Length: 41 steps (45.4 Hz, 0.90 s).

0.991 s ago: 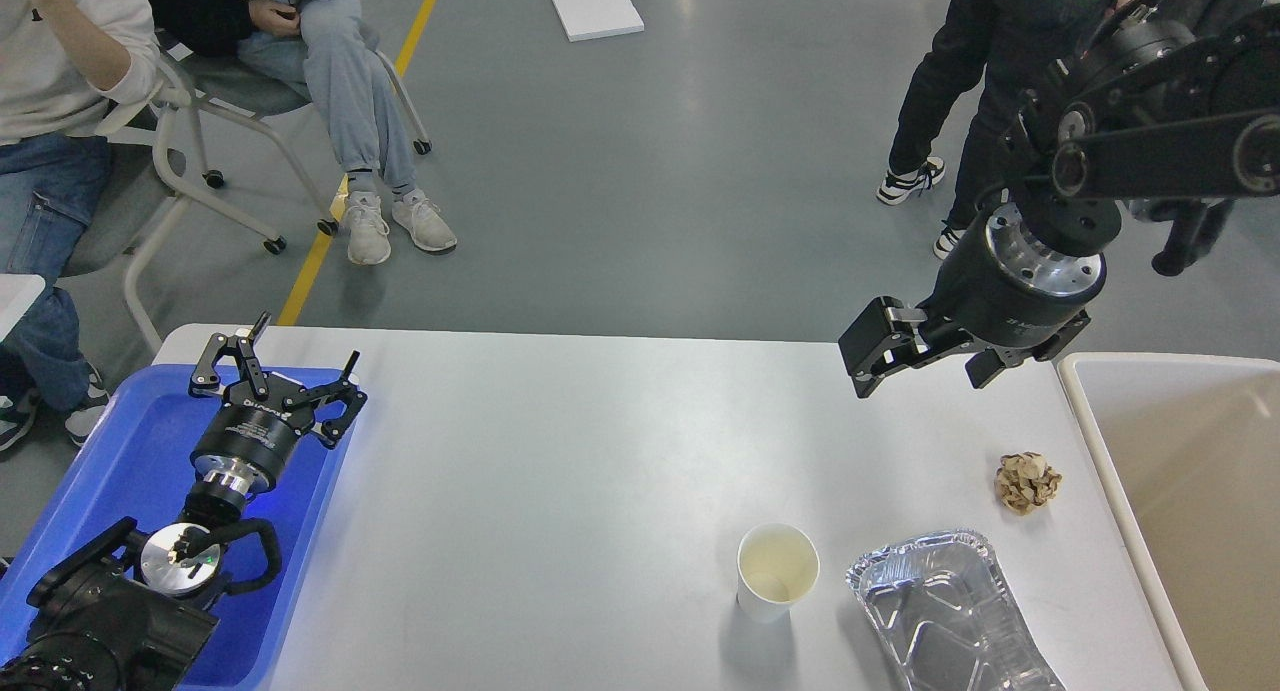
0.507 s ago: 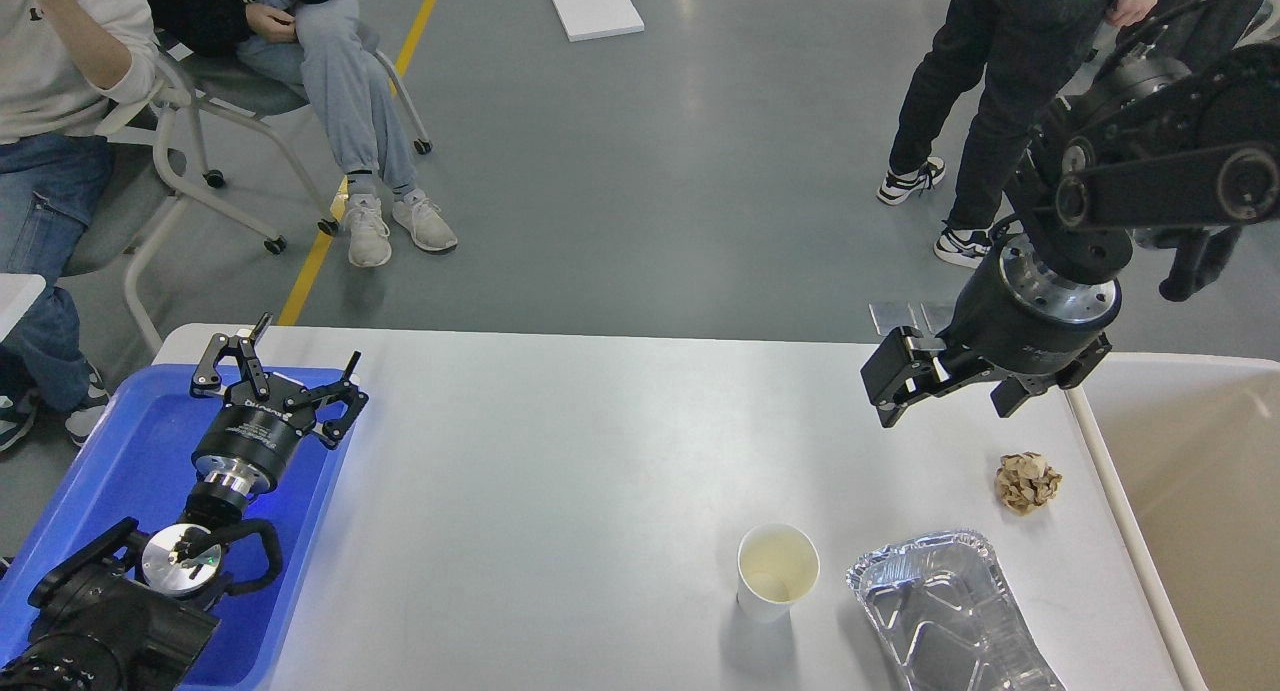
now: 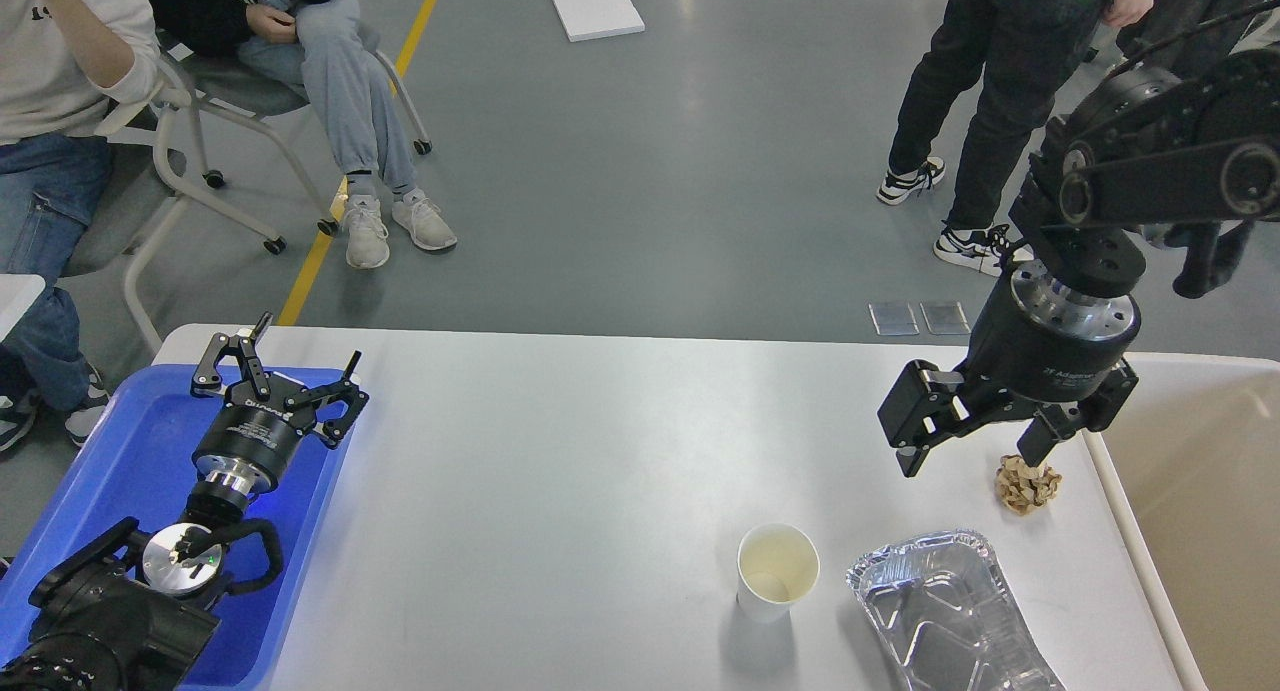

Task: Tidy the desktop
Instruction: 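Lower the open right gripper down toward the paper cup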

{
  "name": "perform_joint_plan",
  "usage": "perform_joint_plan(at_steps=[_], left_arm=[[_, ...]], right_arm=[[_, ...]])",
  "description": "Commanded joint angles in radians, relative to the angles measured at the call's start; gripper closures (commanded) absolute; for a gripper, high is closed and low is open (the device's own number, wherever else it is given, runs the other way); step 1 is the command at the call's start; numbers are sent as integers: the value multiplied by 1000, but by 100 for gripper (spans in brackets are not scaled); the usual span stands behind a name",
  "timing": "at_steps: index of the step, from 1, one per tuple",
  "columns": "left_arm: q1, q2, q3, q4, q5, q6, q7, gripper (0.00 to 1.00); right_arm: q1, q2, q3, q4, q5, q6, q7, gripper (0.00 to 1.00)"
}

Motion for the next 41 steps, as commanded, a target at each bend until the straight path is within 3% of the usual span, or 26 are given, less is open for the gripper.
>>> perform_joint_plan(at_steps=[1, 12, 24, 35, 41], left_arm=[[0, 0, 0, 0, 0, 0, 0, 0], [0, 0, 0, 0, 0, 0, 0, 0], [0, 2, 0, 0, 0, 0, -2, 0], [0, 2, 0, 1, 0, 0, -2, 0], [0, 2, 0, 0, 0, 0, -2, 0]], right_arm=[[57, -3, -1, -7, 105, 12, -3, 0], [80, 13, -48, -1, 125, 12, -5, 0], [-133, -29, 85, -90, 128, 12, -5, 0], [-277, -10, 114, -129, 61, -237, -5, 0], [-300, -9, 117, -142, 48, -290, -5, 0]])
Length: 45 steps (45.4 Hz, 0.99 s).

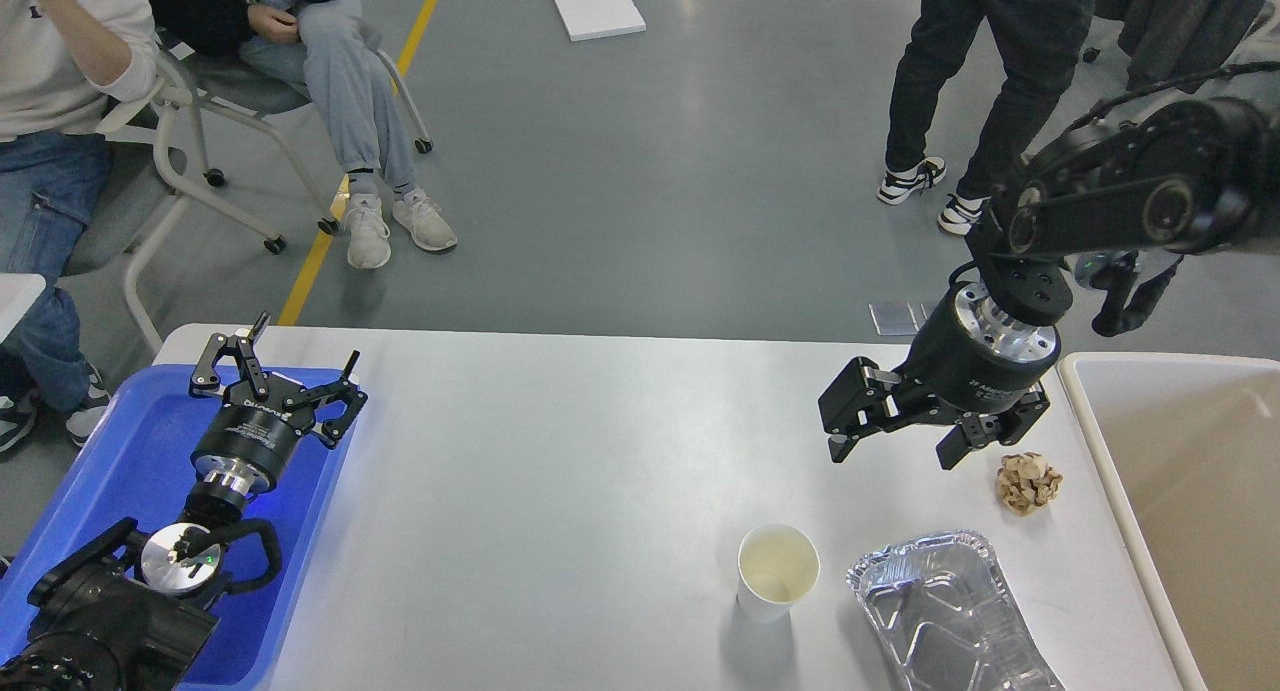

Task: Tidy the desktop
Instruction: 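Lower the open right gripper down toward the paper cup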

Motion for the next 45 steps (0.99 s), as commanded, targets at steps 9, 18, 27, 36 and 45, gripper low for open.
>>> perform_joint_plan(at_steps=[9, 18, 27, 36, 45], left_arm=[[0, 0, 0, -1, 0, 0, 0, 0], [0, -1, 0, -1, 0, 0, 0, 0], [0, 0, 0, -1, 0, 0, 0, 0], [0, 0, 0, -1, 0, 0, 0, 0], [0, 0, 0, -1, 0, 0, 0, 0]], right_arm=[[-114, 7, 24, -19, -56, -41, 3, 0], [-109, -2, 26, -27, -65, -30, 3, 0], [-104, -18, 17, -27, -66, -31, 3, 0], [-118, -25, 67, -53, -39, -68, 6, 0], [-157, -8, 70, -53, -31, -114, 5, 1]])
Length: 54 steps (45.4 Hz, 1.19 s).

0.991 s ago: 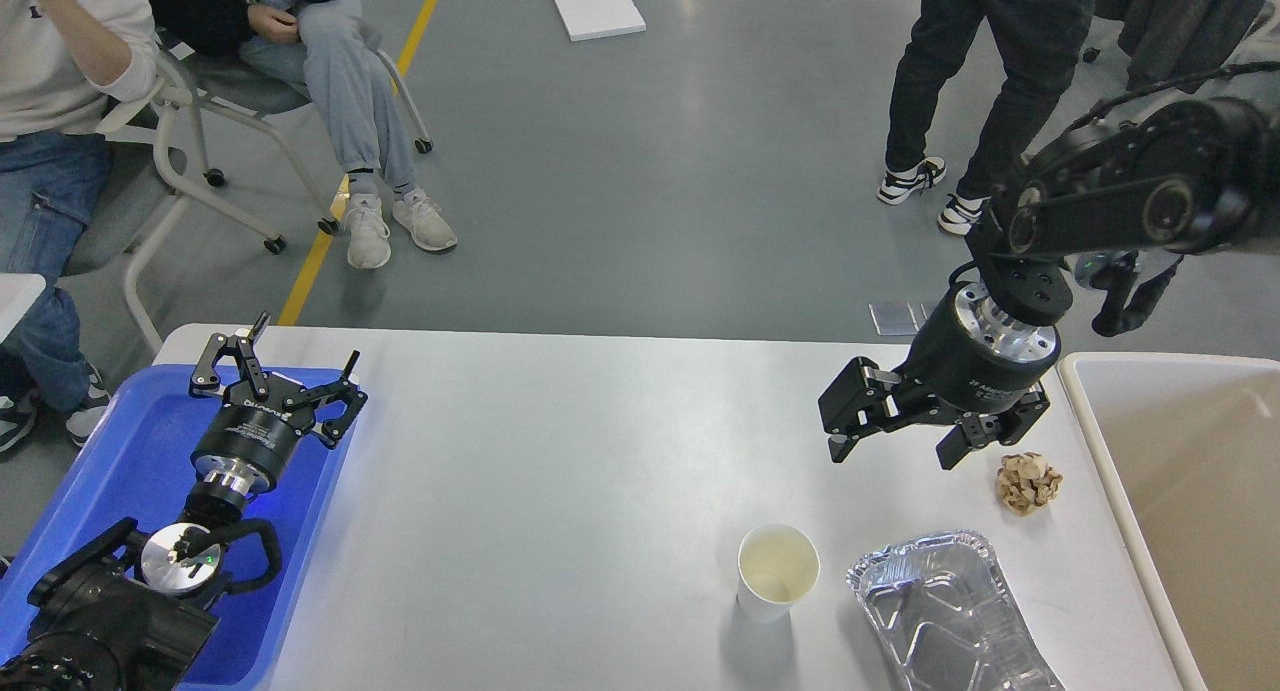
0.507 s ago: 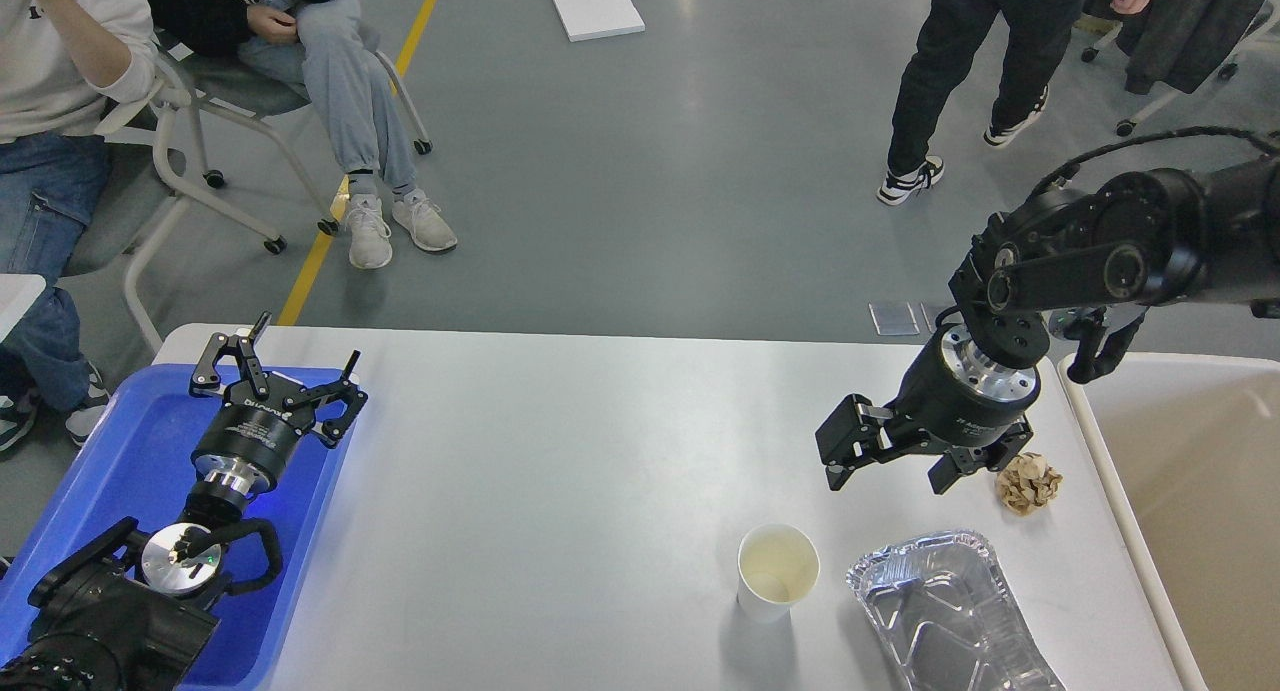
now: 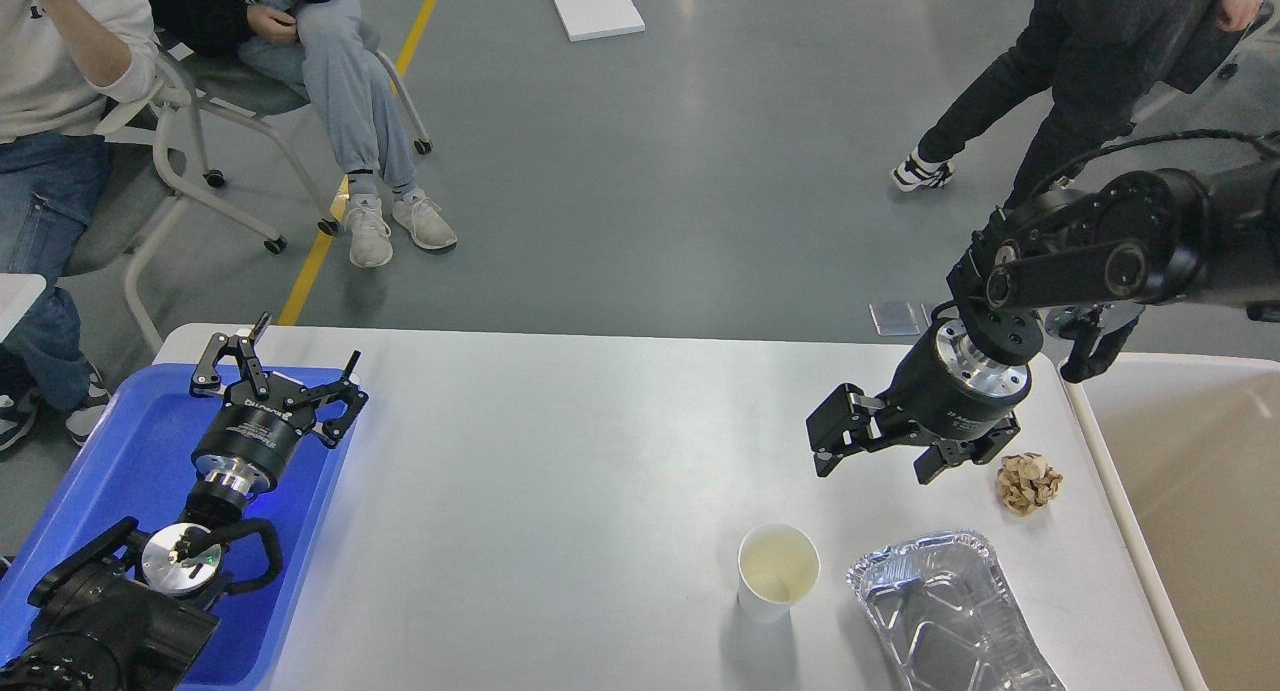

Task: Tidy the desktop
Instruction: 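Lower the open right gripper down toward the paper cup, then close the right gripper on the rim of the paper cup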

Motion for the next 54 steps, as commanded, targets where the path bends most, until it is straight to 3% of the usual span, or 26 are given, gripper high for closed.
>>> perform_joint_plan(at_steps=[1, 8, 22, 32, 47, 54], left_arm=[[0, 1, 0, 0, 0, 0, 0, 0], [0, 1, 0, 0, 0, 0, 0, 0], [0, 1, 0, 0, 0, 0, 0, 0], [0, 1, 0, 2, 0, 0, 0, 0], [0, 1, 0, 0, 0, 0, 0, 0], [0, 1, 0, 0, 0, 0, 0, 0]], right_arm=[[-40, 7, 20, -8, 19, -46, -1, 1], [-92, 14, 18, -8, 57, -100, -5, 0], [-150, 26, 27, -1, 39, -92, -8, 0], [-227, 57, 78, -17, 11, -106, -39, 0], [-264, 58, 110, -27, 11, -264, -42, 0], [-296, 58, 115, -27, 8, -272, -41, 0]])
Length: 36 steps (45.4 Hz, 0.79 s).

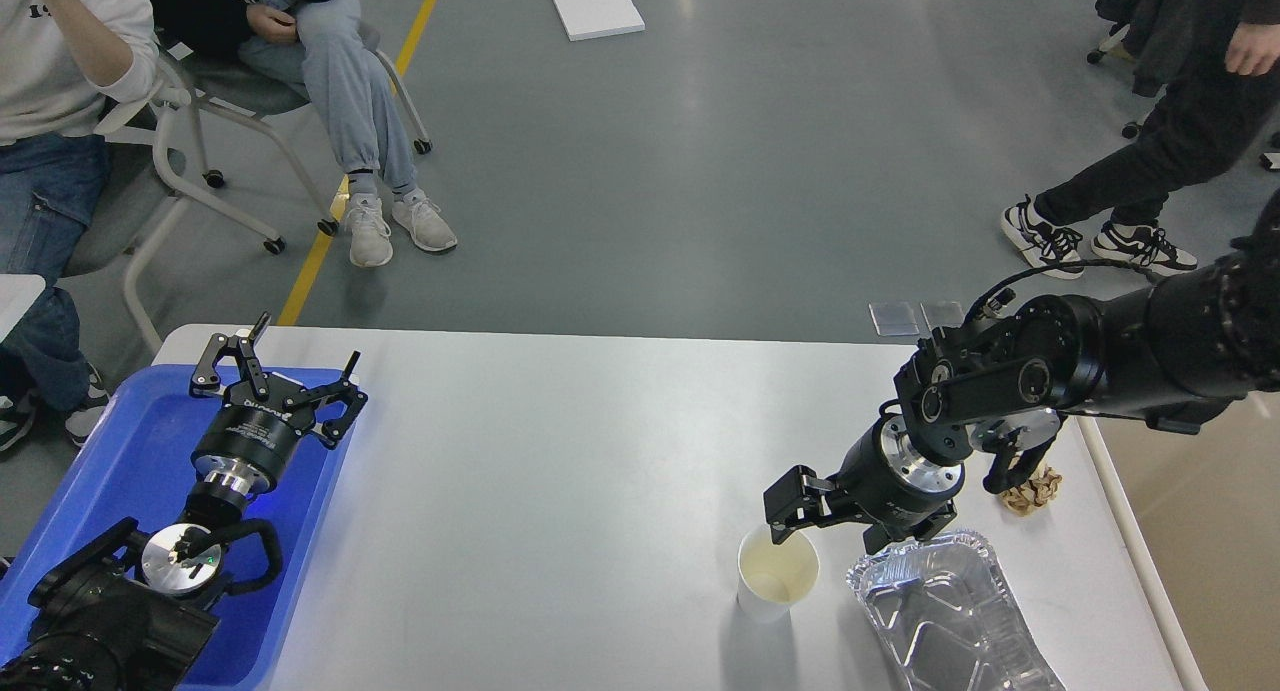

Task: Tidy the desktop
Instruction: 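Close the right gripper on the rim of the paper cup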

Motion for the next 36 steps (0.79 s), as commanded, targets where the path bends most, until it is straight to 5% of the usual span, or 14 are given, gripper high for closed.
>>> perform_joint_plan(at_steps=[1, 36], left_arm=[[0, -1, 0, 1, 0, 0, 0, 0], [0, 0, 0, 0, 0, 0, 0, 0]], right_arm=[[-48, 3, 16, -3, -4, -53, -3, 0], [-137, 10, 56, -58, -23, -71, -1, 0]])
